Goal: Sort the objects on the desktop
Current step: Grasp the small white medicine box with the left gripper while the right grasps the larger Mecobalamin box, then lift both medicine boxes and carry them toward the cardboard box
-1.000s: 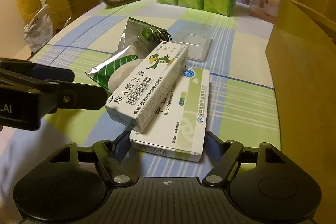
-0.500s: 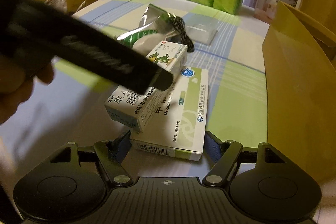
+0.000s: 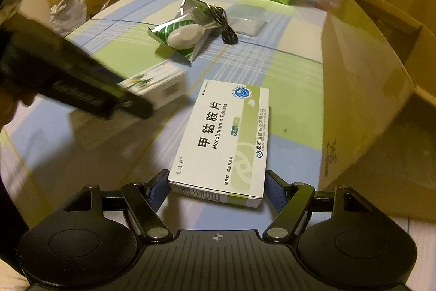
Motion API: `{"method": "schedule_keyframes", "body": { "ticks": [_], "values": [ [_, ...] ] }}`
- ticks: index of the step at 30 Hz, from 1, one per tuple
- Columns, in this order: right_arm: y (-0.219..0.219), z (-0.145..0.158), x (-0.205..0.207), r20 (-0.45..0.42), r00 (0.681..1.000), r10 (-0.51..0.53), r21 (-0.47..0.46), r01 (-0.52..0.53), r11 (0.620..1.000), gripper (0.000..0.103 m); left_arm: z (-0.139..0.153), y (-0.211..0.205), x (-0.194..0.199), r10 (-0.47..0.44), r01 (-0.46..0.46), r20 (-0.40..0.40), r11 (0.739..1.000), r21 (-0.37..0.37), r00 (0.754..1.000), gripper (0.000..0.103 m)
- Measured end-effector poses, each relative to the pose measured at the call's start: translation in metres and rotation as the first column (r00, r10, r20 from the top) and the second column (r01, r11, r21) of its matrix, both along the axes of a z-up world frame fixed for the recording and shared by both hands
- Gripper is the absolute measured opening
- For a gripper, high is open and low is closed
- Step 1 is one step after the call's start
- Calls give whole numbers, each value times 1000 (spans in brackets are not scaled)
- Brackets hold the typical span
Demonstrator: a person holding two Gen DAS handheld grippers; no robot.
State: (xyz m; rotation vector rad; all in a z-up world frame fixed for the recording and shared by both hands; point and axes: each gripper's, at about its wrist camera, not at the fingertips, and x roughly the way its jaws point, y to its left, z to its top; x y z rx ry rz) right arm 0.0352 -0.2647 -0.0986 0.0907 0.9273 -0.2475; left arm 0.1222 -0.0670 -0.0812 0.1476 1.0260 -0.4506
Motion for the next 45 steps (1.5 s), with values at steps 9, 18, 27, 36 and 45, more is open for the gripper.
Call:
{"method": "schedule_keyframes", "body": {
  "ticks": [9,18,27,36,45],
  "values": [
    [-7,0,6,28,999,-29,24,28,999,76,-10,7,-14,30,-29,-14,998,52,999,42],
    [-20,-3,22,35,997,-68,56,66,996,77,-12,1,-15,14,-15,17,997,69,1000,42],
    [-16,-2,30,-9,997,-71,16,71,997,69,-11,3,-18,27,-29,28,998,63,999,33],
    [-10,2,28,-44,996,-75,17,76,997,68,-11,2,-23,32,-34,26,998,60,999,33],
    [-8,6,23,-40,996,-75,21,76,997,68,-11,2,-30,31,-32,17,998,59,999,33]
  ]
}}
